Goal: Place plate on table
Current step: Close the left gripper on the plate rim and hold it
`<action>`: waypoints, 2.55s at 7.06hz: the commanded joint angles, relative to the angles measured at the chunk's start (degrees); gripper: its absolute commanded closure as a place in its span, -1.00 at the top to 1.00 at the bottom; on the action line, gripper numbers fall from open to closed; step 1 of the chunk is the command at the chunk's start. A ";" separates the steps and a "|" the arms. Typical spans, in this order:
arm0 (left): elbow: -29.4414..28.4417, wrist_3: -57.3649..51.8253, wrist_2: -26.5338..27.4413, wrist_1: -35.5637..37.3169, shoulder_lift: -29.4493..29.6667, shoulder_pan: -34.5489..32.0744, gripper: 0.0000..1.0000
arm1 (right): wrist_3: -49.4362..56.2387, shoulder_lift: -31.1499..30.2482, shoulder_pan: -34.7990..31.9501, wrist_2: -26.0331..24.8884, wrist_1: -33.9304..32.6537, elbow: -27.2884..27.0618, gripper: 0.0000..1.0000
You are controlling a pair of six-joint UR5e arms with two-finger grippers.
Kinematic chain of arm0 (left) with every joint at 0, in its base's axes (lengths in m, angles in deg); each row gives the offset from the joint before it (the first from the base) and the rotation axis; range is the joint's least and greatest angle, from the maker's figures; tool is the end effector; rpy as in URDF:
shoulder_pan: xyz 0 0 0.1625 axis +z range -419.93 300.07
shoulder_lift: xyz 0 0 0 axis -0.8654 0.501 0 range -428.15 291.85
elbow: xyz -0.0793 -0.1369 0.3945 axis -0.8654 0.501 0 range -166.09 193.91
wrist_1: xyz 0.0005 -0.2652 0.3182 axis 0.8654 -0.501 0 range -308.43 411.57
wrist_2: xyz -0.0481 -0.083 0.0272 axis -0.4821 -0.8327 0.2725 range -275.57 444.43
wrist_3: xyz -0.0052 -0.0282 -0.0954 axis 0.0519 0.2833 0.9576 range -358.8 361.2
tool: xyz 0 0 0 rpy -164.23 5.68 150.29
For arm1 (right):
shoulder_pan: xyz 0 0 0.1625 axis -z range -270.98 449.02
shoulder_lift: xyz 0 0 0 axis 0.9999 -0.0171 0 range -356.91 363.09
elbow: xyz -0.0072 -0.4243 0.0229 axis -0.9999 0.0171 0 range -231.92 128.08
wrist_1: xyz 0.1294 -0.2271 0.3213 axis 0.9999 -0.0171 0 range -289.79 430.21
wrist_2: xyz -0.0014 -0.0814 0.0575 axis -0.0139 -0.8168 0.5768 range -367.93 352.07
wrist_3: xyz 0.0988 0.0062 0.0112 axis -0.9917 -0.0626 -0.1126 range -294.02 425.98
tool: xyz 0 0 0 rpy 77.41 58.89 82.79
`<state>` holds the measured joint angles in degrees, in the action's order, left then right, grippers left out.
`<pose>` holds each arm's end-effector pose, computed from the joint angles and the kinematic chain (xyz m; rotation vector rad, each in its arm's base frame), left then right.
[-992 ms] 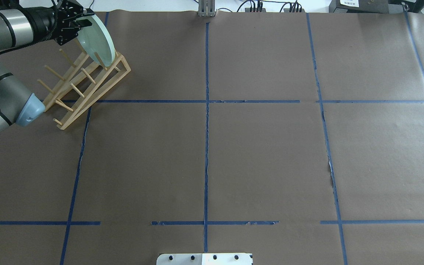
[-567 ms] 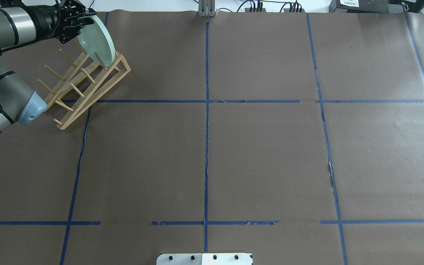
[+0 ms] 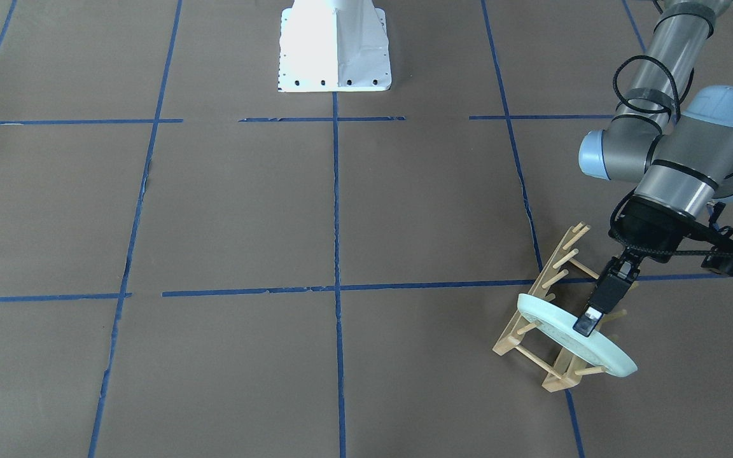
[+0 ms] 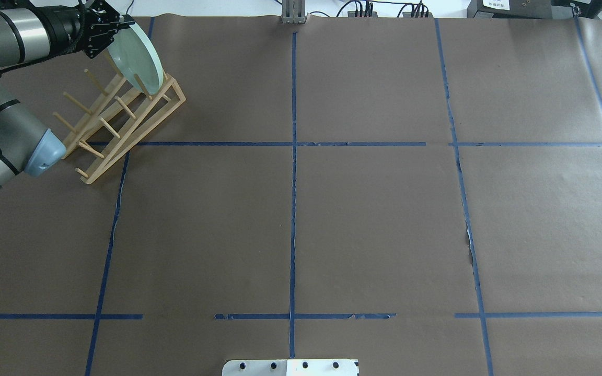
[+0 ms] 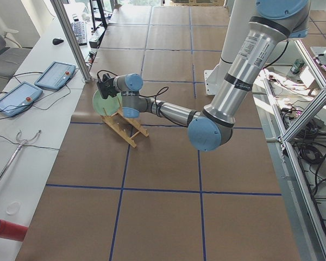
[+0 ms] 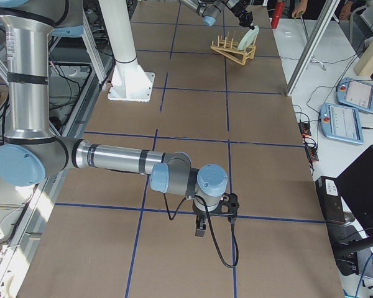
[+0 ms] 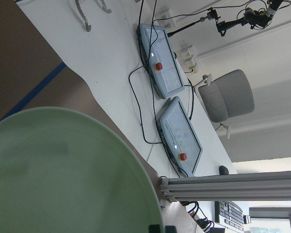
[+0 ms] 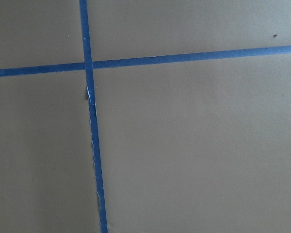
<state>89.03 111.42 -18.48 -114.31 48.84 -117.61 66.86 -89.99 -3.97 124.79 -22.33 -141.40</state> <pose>0.2682 -0.6313 0.3628 0.3355 1.5723 -0.8990 0.0897 -0.4558 0.6950 -0.0770 -0.7479 0.0751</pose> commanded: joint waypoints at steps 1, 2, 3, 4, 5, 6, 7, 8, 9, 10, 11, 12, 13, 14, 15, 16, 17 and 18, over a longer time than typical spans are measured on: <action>0.12 -0.09 -0.01 -0.40 0.00 -0.15 -1.00 | 0.00 0.00 0.00 0.00 0.00 0.00 1.00; 0.38 -0.09 -0.01 -0.49 -0.09 -0.24 -1.00 | 0.00 0.00 0.00 0.00 0.00 0.00 1.00; 0.73 -0.09 -0.01 -0.58 -0.09 -0.50 -1.00 | 0.00 0.00 0.00 0.00 0.00 0.00 1.00; 0.73 -0.01 -0.01 -1.19 -0.26 -0.50 -1.00 | 0.00 0.00 0.00 0.00 0.00 0.00 1.00; 0.73 0.08 -0.01 -2.76 -0.79 -0.50 -1.00 | 0.00 0.00 0.00 0.00 0.00 0.00 1.00; 0.73 0.17 -0.01 -3.13 -0.79 -0.59 -1.00 | -0.09 0.00 0.00 0.00 0.00 0.00 1.00; 0.73 0.34 -0.01 -3.22 -0.88 -0.59 -1.00 | 0.00 0.00 0.00 0.00 0.00 0.00 1.00; 0.73 0.78 -0.01 -3.91 -0.88 -0.59 -1.00 | 0.00 0.00 0.00 0.00 0.00 0.00 1.00; 0.73 1.13 0.08 -5.57 -1.49 -0.59 -1.00 | 0.00 0.00 0.00 0.00 0.00 0.00 1.00; 0.73 3.92 0.08 -6.98 -1.93 -0.59 -1.00 | 0.00 0.00 0.00 0.00 0.00 0.00 1.00; 0.73 4.91 0.17 -8.82 -2.63 -0.59 -1.00 | 0.00 0.00 0.00 0.00 0.00 0.00 1.00; 0.73 6.31 0.25 -8.93 -2.73 -0.59 -1.00 | 0.00 0.00 0.00 0.00 0.00 0.00 1.00; 0.73 6.76 0.34 -9.28 -2.73 -0.59 -1.00 | 0.00 0.00 0.00 0.00 0.00 0.00 1.00; 0.73 7.81 0.34 -9.89 -2.73 -0.68 -1.00 | 0.00 0.00 0.00 0.00 0.00 0.00 1.00; 0.82 8.25 0.34 -10.68 -2.73 -1.20 -1.00 | 0.00 0.00 0.00 0.00 0.00 0.00 1.00; 0.91 8.87 0.34 -11.56 -2.73 -1.99 -1.00 | 0.00 0.00 0.00 0.00 0.00 0.00 1.00; 1.17 9.05 0.26 -11.65 -2.73 -2.78 -1.00 | 0.00 0.00 0.00 0.00 0.00 0.00 1.00; 1.35 10.53 0.17 -12.52 -2.81 -3.31 -1.00 | 0.00 0.00 0.00 0.00 0.00 0.00 1.00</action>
<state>90.14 120.67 -18.21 -126.02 46.09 -120.16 66.86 -89.99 -3.97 124.79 -22.34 -141.40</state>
